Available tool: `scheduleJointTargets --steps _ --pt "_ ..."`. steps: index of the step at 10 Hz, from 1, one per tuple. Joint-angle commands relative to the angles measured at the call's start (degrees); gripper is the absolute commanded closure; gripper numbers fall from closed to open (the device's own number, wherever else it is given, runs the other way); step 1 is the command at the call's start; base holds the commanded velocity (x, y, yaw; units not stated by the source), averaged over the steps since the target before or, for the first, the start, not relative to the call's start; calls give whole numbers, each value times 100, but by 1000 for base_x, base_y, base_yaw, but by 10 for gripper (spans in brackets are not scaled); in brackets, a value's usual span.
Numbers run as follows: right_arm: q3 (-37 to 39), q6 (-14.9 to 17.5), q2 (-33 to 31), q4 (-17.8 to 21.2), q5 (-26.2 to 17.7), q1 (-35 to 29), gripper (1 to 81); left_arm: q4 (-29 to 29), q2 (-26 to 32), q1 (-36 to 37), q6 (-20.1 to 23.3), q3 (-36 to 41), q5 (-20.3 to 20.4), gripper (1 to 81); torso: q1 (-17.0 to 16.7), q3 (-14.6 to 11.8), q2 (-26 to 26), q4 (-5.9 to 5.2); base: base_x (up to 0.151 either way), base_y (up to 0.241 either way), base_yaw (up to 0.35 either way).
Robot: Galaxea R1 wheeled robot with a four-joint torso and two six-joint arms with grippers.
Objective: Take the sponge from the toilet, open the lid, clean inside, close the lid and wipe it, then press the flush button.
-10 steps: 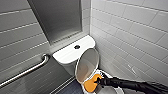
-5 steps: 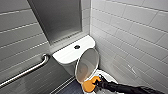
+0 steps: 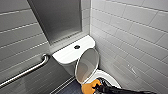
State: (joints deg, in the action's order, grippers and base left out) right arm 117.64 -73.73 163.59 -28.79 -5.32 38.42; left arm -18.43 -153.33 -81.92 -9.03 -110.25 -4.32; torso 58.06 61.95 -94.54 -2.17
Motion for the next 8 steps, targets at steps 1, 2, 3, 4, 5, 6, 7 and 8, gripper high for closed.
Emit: scheduleJointTargets --steps 1,2,3,4,5,6,7,8 --pt "-796 -36 -288 -241 -804 -120 811 -11 66 -39 16 197 -377 10 0 0 0 0 0 0 0" --pt "-796 -36 -350 -241 -804 -14 811 -11 74 -48 16 206 -377 10 0 0 0 0 0 0 0" --pt "-796 -36 -412 -249 -787 91 811 -11 83 -40 16 223 -377 10 0 0 0 0 0 0 0" --pt "-866 -45 -586 -249 -752 179 811 -20 101 -40 24 249 -377 10 0 0 0 0 0 0 0" --pt "-1051 -45 -807 -249 -752 241 811 -29 109 -40 24 267 -377 10 0 0 0 0 0 0 0" --pt "-1417 -45 -1190 -249 -752 302 811 -29 109 -48 33 267 -385 10 0 0 0 0 0 0 0" --pt "-1665 -45 -1473 -249 -743 329 811 -38 109 -39 33 267 -377 10 0 0 0 0 0 0 0" --pt "-1876 -46 -1711 -249 -726 372 811 -38 109 -39 33 267 -377 10 0 0 0 0 0 0 0"
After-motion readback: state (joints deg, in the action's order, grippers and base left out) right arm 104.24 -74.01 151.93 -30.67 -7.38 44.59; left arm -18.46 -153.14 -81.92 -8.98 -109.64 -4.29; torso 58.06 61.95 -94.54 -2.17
